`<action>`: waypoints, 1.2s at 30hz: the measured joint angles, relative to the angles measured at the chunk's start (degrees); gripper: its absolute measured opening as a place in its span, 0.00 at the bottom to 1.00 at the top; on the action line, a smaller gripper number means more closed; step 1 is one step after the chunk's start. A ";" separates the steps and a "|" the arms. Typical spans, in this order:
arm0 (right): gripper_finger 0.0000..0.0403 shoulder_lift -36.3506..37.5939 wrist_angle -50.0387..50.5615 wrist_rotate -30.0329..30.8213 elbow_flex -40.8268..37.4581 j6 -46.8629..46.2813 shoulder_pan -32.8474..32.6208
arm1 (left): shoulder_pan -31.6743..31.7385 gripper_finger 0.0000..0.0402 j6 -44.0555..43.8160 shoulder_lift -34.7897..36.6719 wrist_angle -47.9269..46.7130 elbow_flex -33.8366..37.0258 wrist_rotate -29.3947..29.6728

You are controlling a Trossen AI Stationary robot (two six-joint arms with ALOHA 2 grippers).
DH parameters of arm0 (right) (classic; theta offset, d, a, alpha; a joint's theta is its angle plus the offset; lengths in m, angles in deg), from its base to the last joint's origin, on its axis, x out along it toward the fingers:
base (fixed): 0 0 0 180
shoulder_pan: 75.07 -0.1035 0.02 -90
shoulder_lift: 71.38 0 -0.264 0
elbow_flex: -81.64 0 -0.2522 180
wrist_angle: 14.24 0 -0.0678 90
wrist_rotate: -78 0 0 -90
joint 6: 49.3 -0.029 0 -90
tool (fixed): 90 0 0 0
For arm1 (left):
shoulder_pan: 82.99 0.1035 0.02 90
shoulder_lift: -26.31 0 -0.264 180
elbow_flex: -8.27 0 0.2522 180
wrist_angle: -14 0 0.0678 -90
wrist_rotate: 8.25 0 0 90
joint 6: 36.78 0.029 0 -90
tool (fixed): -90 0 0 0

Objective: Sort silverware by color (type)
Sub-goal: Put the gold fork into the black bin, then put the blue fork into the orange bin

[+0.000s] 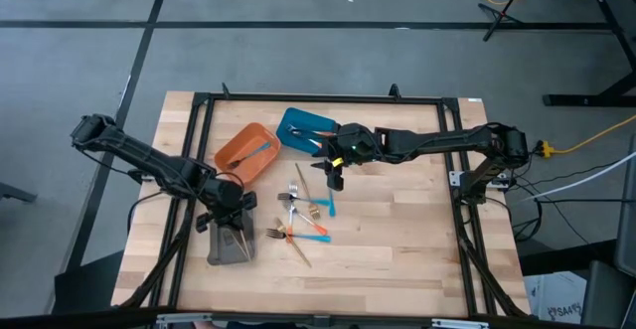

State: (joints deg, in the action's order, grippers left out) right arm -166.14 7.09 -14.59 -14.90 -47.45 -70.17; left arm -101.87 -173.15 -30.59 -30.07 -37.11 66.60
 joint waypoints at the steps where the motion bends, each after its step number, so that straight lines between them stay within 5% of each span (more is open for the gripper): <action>1: 0.30 0.00 0.01 0.00 0.00 0.00 0.00 | -0.08 0.04 0.00 0.00 0.11 0.30 0.00; 28: 0.30 -0.02 0.17 0.00 0.00 0.00 0.00 | -1.55 0.07 0.54 0.00 -0.95 1.36 2.35; 36: 0.30 -0.04 4.06 0.00 0.00 0.00 0.00 | -1.57 0.07 7.91 0.02 5.57 1.36 3.10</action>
State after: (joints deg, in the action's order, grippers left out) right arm -166.19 11.15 -14.59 -14.90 -47.45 -70.17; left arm -103.44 -165.25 -30.57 -24.50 -35.75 69.70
